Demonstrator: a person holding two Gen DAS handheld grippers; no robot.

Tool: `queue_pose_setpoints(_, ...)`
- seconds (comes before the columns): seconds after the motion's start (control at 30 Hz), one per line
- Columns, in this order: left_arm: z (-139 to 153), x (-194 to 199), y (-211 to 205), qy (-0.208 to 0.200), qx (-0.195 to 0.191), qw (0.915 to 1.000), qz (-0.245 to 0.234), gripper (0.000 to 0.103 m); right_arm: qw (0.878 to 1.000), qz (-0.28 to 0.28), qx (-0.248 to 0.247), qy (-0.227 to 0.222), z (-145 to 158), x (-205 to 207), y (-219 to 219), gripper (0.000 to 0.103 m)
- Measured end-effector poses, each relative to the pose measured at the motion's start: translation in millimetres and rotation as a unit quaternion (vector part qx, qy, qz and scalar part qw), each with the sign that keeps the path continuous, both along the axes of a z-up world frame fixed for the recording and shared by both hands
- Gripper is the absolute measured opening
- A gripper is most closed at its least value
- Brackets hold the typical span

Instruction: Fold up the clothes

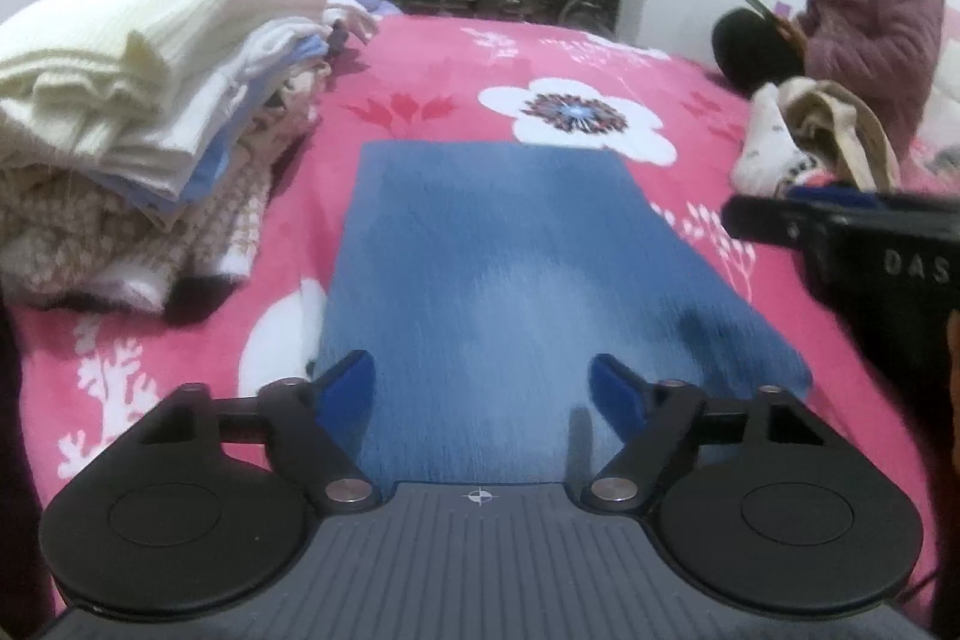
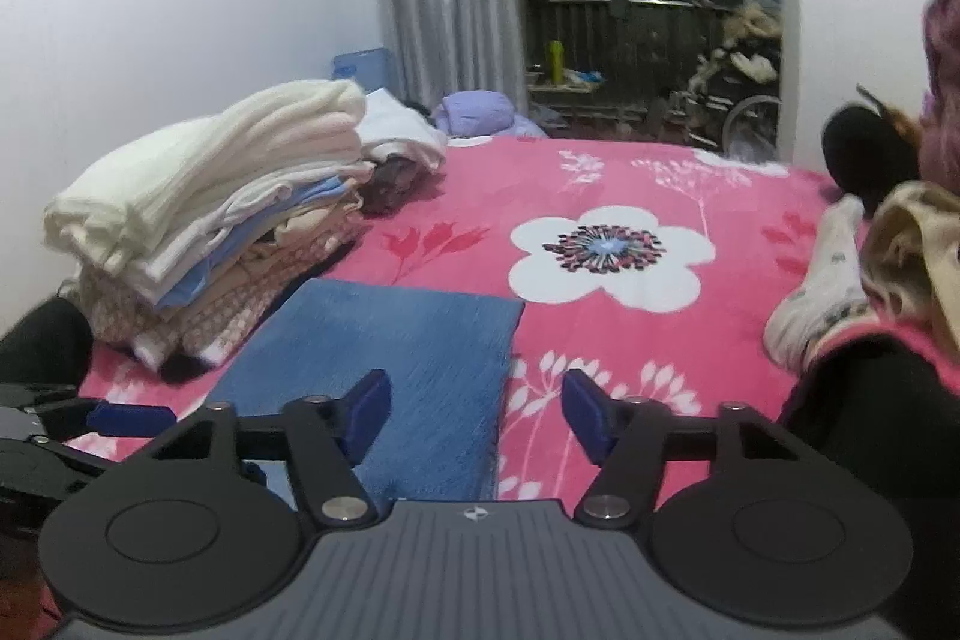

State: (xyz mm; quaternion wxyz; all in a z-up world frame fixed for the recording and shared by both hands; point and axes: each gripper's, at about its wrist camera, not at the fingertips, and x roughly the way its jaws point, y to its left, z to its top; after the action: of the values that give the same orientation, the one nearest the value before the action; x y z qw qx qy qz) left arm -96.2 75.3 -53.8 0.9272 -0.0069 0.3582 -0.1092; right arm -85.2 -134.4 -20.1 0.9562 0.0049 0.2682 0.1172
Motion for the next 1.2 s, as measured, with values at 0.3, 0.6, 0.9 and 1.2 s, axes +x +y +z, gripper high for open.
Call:
queue_pose_setpoints(0.3, -16, -1, -1, 0.034, 0.04, 0.998, -0.035, 0.057, 0.987, 0.077, -0.089, 0.106, -40, 8, 34, 0.024)
queue_pose_setpoints(0.6, 26, 17, 13, 0.003, 0.003, 0.9991, -0.042, 0.053, 0.988, 0.078, -0.063, 0.12, -10, 24, 28, 0.013)
queue_pose_setpoints(0.9, -5, 42, 26, 0.068, -0.021, 0.9973, -0.018, 0.052, 0.985, 0.081, -0.077, 0.133, -38, 47, 40, 0.009)
queue_pose_setpoints(1.2, 8, 111, 1, 0.002, 0.002, 0.9997, -0.026, 0.053, 0.997, 0.028, -0.015, 0.065, -6, 117, 29, 0.008)
